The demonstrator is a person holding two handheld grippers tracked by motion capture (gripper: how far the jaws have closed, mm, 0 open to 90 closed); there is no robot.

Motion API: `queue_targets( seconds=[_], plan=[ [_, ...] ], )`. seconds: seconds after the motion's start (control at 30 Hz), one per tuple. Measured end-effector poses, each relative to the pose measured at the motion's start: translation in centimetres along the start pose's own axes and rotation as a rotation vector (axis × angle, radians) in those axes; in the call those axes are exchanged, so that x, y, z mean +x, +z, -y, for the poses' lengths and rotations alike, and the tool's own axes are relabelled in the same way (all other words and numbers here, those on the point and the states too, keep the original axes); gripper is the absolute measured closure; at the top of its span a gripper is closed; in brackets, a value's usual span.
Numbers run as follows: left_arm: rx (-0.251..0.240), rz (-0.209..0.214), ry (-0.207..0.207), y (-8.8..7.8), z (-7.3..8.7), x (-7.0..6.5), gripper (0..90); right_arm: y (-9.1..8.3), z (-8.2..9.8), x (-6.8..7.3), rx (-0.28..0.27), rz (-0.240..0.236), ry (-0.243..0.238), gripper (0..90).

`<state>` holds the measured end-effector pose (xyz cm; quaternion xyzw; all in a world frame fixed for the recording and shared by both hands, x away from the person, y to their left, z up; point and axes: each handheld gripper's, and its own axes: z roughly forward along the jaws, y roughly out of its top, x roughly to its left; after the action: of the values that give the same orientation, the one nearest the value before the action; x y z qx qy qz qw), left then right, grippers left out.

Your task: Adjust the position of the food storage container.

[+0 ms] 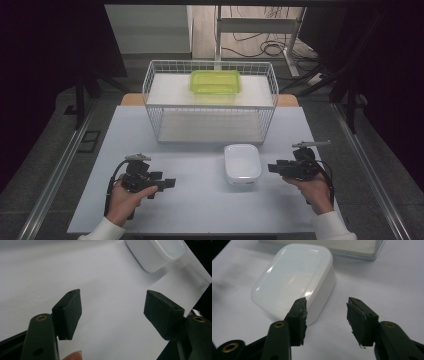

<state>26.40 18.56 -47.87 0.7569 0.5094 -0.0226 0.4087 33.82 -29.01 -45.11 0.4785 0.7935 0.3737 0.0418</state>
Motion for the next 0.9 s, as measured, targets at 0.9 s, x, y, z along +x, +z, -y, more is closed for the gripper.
queue_targets(
  seconds=[0.9],
  plan=[
    [0.033,0.015,-0.011,0.4,0.2,0.5,29.8,6.4,-6.1,-1.0,0.156,0.134,-0.06,89.3]
  ],
)
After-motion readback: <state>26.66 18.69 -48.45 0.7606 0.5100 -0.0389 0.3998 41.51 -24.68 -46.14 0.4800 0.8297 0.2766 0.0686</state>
